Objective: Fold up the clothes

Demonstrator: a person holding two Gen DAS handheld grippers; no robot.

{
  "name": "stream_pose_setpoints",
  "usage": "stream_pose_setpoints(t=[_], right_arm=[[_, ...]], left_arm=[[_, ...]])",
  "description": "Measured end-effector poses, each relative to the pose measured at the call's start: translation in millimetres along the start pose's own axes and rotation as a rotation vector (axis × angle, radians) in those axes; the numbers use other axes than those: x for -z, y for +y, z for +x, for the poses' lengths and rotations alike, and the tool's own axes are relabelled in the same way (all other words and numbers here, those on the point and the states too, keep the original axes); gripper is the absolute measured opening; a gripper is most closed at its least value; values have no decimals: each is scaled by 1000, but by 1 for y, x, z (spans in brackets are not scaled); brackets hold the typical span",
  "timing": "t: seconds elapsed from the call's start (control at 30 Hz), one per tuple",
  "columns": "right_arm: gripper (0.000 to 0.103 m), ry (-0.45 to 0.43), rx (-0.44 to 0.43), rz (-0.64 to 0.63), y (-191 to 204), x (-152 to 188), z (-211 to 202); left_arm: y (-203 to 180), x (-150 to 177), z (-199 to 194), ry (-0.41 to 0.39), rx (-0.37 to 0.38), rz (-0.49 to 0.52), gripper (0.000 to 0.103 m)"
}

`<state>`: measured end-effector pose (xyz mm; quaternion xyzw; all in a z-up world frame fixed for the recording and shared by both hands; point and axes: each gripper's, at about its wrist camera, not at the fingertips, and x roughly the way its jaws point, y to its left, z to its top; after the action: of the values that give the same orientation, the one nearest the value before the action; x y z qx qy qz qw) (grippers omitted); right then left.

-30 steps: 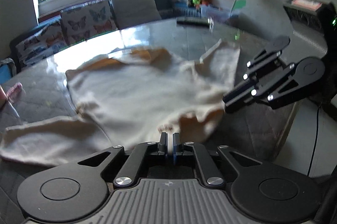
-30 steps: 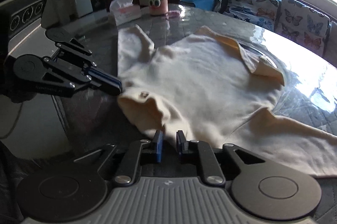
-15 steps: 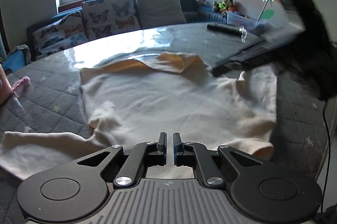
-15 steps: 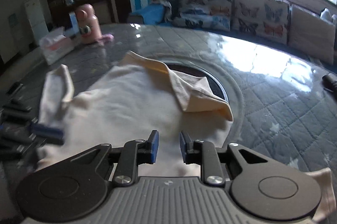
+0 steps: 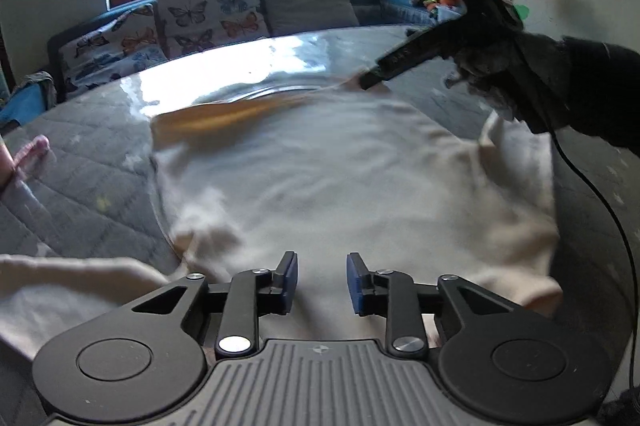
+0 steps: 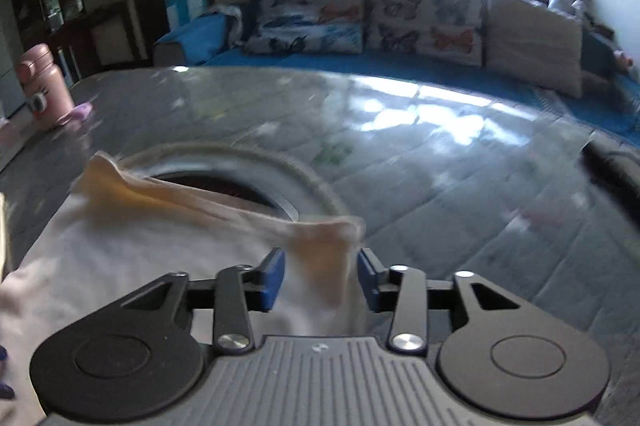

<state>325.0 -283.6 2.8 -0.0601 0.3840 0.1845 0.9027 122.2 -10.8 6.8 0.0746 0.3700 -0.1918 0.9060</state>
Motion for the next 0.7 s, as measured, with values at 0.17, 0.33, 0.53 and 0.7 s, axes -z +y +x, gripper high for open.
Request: stream_pose_setpoints(t=[0.17,0.33,0.53,0.7], right_arm=[[51,-4,5,4,-10,2,2],[47,11,-36,40,-19,-1,12],[28,11,-58,62,-20,-3,19],[9,2,-44,62,-20,-4,19]], left_arm=[[27,-35,20,-24,-119,-56,42],[67,-65,50,-28,-243,-152,42],[101,-84,84,0,-290,-227,40],[109,-88,106,36,-272,-246,15]])
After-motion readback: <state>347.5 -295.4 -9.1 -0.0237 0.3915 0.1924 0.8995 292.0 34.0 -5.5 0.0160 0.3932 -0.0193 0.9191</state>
